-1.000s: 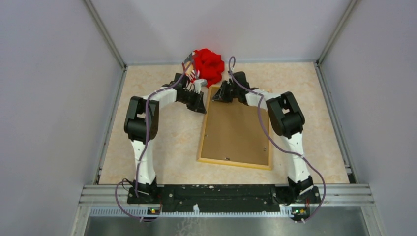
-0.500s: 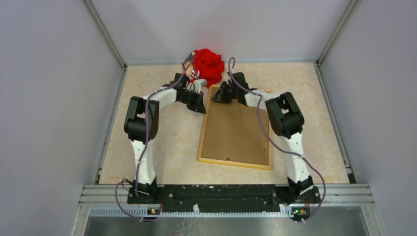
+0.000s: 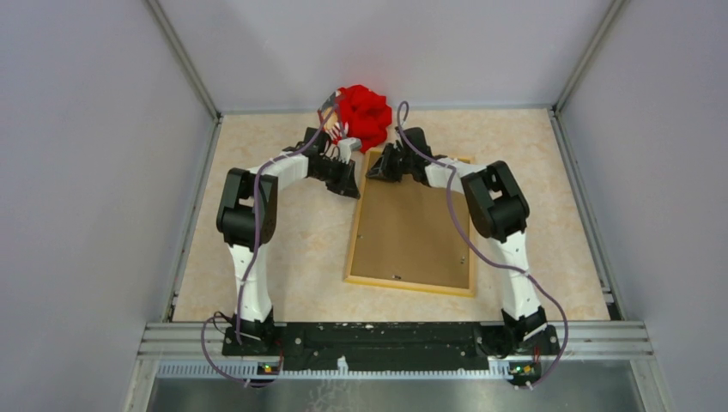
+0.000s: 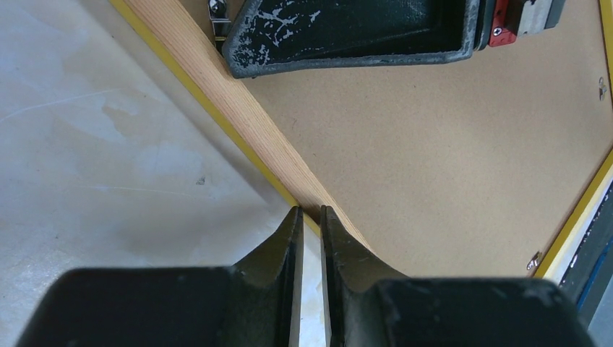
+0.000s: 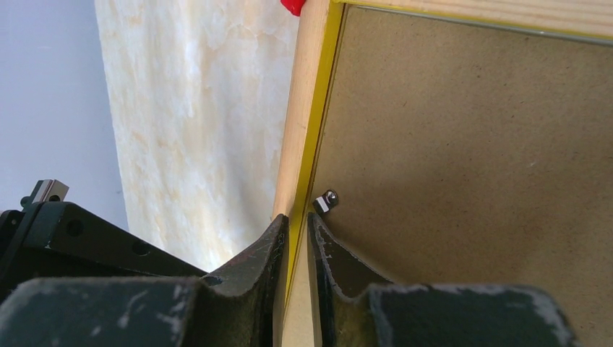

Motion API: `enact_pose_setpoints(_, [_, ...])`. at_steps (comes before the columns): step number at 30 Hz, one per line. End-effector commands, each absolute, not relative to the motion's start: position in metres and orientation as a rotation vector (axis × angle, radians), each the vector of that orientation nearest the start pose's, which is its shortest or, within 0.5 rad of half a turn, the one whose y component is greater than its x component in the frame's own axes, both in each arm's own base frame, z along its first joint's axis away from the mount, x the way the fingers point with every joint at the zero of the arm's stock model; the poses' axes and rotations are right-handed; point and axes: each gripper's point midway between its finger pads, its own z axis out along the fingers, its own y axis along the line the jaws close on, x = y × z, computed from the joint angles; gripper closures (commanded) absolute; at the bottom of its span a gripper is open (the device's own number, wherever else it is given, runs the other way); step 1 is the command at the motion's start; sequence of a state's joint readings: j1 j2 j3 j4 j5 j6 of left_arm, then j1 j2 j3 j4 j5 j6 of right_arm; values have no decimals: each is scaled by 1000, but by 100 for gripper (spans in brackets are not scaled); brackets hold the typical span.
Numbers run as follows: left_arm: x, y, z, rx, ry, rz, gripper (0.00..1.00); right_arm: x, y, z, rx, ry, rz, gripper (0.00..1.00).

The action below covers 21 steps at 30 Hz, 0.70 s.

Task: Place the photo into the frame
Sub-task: Install the photo frame at the center of the board.

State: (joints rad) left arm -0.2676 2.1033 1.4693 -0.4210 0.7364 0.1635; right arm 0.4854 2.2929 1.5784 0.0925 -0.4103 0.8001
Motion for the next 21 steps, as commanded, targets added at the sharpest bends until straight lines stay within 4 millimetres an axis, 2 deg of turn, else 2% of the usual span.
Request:
enact_pose_setpoints(1, [397, -231, 41, 820, 2387, -1010, 82, 478, 362, 28, 141, 2382, 1094, 84])
enact_pose_setpoints(13, [393, -231, 42, 833, 2383, -1021, 83, 482, 370, 33, 155, 2348, 1154, 84])
enact_pose_setpoints(18, [393, -229, 43, 843, 2391, -1003, 82, 477, 374, 56, 123, 2312, 1215, 84])
enact_pose_setpoints(21, [395, -226, 50, 838, 2387, -997, 75, 472, 375, 79, 102, 2275, 1255, 79])
